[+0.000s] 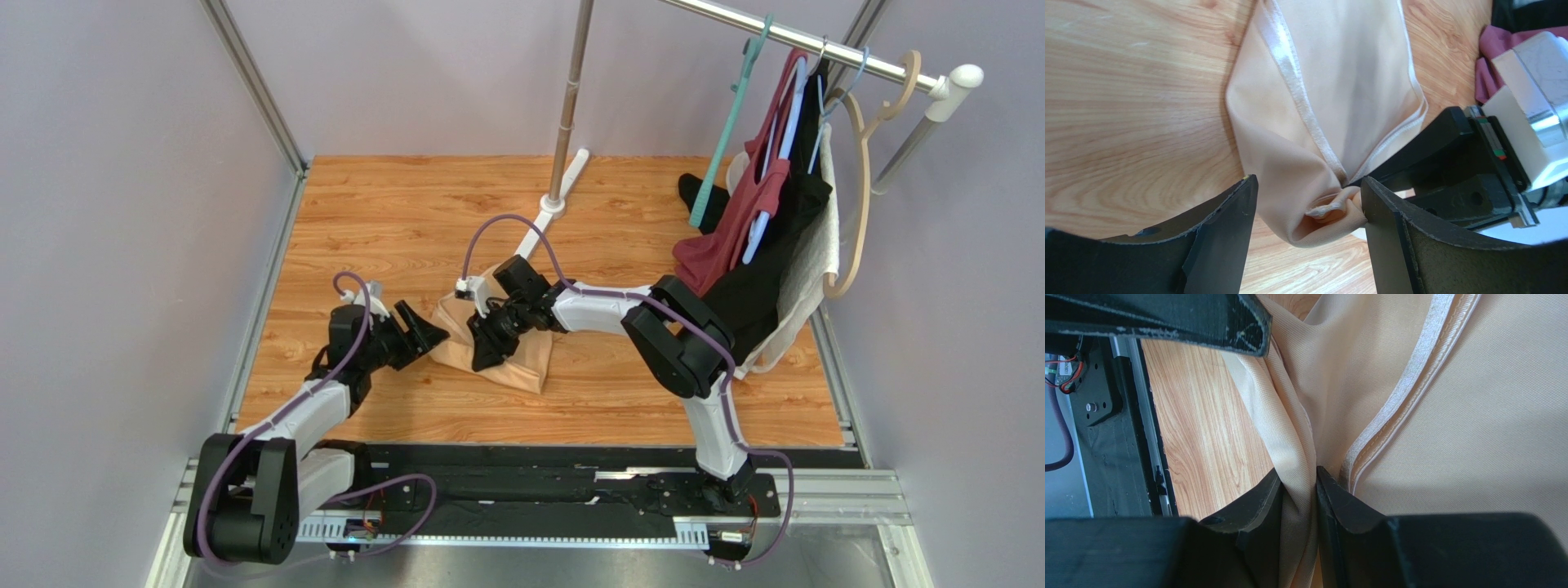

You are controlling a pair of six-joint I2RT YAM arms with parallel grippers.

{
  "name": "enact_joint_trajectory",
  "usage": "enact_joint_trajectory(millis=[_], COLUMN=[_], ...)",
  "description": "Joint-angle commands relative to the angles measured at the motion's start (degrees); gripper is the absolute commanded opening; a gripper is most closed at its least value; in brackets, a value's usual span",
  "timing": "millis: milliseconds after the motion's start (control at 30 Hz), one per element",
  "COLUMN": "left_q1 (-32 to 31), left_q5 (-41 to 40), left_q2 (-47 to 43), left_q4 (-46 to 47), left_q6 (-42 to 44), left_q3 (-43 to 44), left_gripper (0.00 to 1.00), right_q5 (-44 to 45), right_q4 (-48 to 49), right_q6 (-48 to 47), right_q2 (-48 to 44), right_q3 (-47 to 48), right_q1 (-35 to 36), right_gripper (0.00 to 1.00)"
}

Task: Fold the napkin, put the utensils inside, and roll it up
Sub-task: Roll the napkin with the utensil

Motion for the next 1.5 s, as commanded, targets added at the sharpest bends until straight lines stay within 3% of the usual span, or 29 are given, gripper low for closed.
enact_joint_trajectory(millis=[0,467,767,833,900,1000,1200,1367,1467], left_q1=[0.56,0.56,0.47,0.47,0.47,0.47,-0.23,-5.41,-8.05], left_q5=[-2.85,0.57,2.77,1.73,0.06,-3.11,-2.32,-0.91,-4.07], left_q2=[-1.11,4.33,7.85,6.54,1.65,-5.04,-6.74,-9.02,-12.09], left_q4=[-3.95,-6.86,-10.55,-12.39,-12.92,-15.03,-16.61,-17.23,-19.07], left_q6=[3.11,7.59,9.18,9.35,9.79,9.71,9.88,9.27,6.64], left_q3=[1.32,6.15,9.40,9.41,8.97,8.61,8.44,10.19,11.07], left_gripper=[0.71,0.64,0.43,0.48,0.60,0.65,0.64,0.63,0.61], right_q5=[5.12,4.24,3.45,3.63,3.72,2.93,1.61,0.91,0.46], right_q4=[-11.01,-14.70,-16.10,-16.54,-16.72,-17.07,-19.88,-20.50,-20.50], right_q6=[-0.49,0.04,1.98,1.98,3.82,4.52,3.21,3.73,3.82], right_q2=[5.13,5.57,6.53,6.89,6.89,6.97,8.03,8.82,9.61], right_q3=[-2.77,-0.31,2.23,2.67,2.68,2.85,4.08,4.70,4.70], right_q1=[0.13,0.04,-0.57,-0.84,-1.27,-1.80,-2.15,-3.21,-3.74], right_gripper=[0.29,0.29,0.29,0.29,0.29,0.29,0.29,0.29,0.29])
